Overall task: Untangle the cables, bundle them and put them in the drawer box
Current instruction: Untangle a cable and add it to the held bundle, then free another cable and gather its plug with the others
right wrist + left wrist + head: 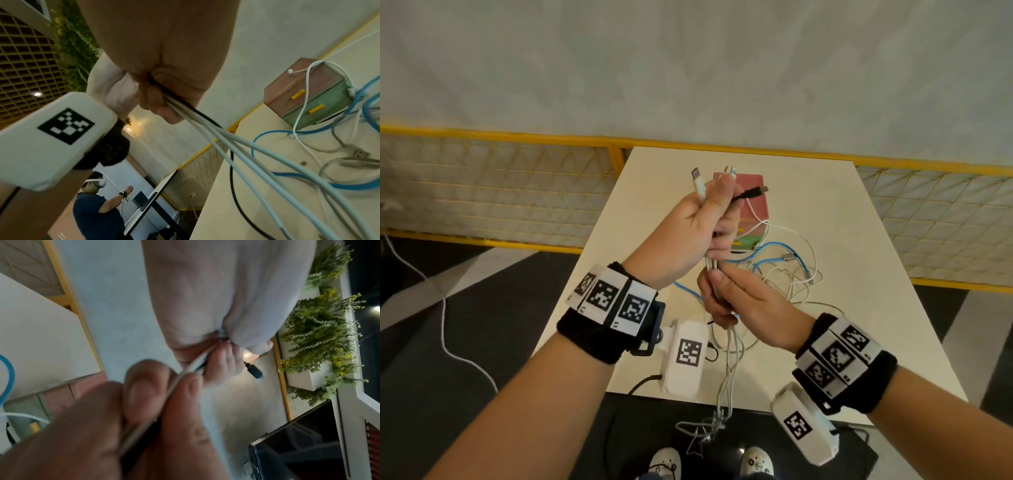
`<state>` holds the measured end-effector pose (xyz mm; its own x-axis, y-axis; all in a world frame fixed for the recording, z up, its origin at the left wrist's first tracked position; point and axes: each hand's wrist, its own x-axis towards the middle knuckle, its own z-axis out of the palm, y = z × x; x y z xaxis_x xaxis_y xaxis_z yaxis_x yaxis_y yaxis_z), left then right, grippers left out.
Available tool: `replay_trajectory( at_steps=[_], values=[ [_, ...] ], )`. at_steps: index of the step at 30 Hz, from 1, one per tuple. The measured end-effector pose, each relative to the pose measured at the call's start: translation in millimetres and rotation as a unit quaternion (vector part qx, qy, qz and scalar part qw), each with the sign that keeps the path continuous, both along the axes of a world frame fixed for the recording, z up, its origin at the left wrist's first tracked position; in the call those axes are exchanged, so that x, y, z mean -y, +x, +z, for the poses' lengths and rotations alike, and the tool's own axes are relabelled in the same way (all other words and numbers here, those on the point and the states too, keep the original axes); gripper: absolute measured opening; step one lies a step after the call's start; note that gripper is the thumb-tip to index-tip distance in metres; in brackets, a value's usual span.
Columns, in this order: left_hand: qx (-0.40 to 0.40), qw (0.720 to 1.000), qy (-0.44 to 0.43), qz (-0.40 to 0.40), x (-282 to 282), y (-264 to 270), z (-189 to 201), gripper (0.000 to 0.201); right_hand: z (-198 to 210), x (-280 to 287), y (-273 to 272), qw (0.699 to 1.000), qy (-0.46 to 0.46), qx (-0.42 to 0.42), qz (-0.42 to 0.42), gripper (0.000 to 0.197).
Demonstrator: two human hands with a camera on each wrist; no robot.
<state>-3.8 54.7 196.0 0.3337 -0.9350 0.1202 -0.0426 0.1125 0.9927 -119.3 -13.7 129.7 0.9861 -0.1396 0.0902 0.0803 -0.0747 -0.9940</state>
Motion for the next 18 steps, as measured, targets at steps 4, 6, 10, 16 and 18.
replay_trajectory(
  at_steps=[4,6,10,16,18],
  values=[
    [-0.001,1.000,0.006,0.009,5,4,-6,0.031,-1,0,4,0.999,0.031,-0.001,0.018,0.025],
    [-0.018,0.999,0.006,0.049,7,5,-5,0.010,-4,0,6,1.000,-0.012,0.008,0.027,0.022],
    [-0.105,0.976,-0.052,0.181,10,27,10,0.026,-39,4,3,0.977,-0.183,-0.076,0.079,0.028],
    [-0.162,0.957,-0.024,0.240,4,48,0,0.039,-78,4,1,0.951,-0.137,-0.225,0.165,0.013],
    [-0.149,0.961,0.006,0.235,4,49,-10,0.039,-78,7,8,0.927,-0.161,-0.272,0.204,0.033]
  ],
)
